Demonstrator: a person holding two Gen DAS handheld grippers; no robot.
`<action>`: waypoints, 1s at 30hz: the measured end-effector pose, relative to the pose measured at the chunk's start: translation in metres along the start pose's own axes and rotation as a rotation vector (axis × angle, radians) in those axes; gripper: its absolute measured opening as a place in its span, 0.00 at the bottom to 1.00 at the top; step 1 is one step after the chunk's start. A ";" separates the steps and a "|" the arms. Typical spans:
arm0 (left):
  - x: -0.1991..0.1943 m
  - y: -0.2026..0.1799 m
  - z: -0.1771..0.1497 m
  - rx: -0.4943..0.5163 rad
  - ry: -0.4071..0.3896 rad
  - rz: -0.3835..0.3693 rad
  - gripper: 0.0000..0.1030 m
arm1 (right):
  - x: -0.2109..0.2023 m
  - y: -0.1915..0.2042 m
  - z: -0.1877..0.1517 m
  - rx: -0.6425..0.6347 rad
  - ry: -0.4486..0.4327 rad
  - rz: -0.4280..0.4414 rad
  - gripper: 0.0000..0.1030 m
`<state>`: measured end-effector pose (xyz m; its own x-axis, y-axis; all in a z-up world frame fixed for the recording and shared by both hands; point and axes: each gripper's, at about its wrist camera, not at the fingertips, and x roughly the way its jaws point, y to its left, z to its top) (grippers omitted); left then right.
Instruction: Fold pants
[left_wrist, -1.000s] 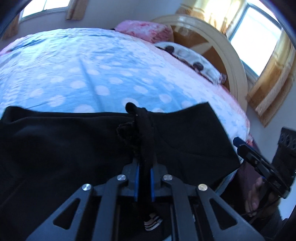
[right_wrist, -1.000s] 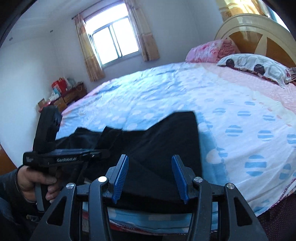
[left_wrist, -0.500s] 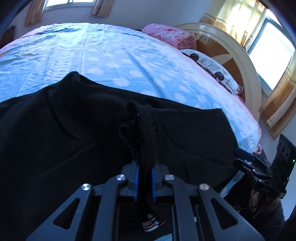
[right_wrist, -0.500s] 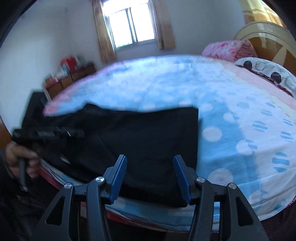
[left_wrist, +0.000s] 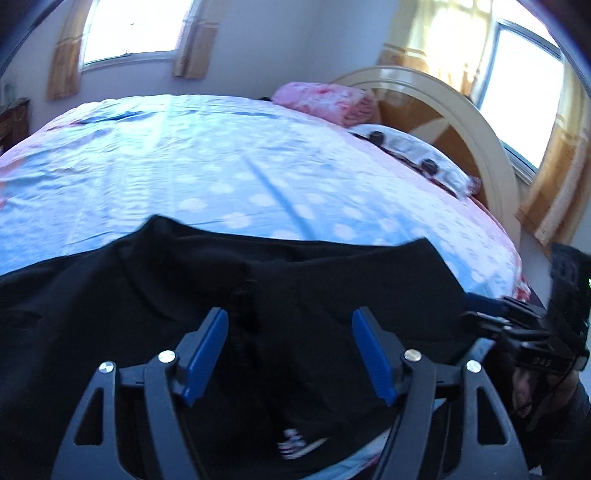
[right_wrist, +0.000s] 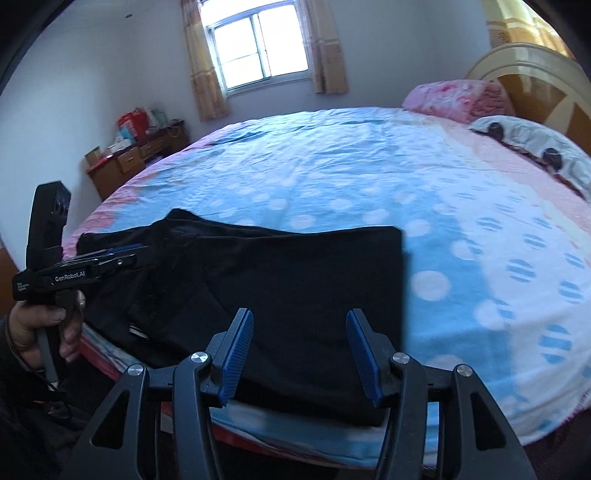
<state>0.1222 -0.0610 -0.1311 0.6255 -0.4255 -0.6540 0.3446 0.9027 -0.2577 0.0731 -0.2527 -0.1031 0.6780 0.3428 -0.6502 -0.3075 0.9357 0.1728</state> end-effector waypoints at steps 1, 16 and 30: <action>0.000 -0.004 0.000 0.012 -0.002 -0.013 0.71 | 0.004 0.001 -0.001 0.012 0.018 0.027 0.53; 0.031 -0.023 -0.018 0.129 0.082 -0.068 0.72 | 0.028 -0.021 0.020 0.103 0.136 0.016 0.57; -0.038 0.094 0.005 0.012 -0.047 0.382 0.97 | 0.095 0.058 0.107 0.113 0.159 0.327 0.57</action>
<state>0.1345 0.0397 -0.1274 0.7419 -0.0612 -0.6678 0.0880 0.9961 0.0065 0.1913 -0.1571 -0.0761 0.4417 0.6158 -0.6524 -0.4091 0.7855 0.4644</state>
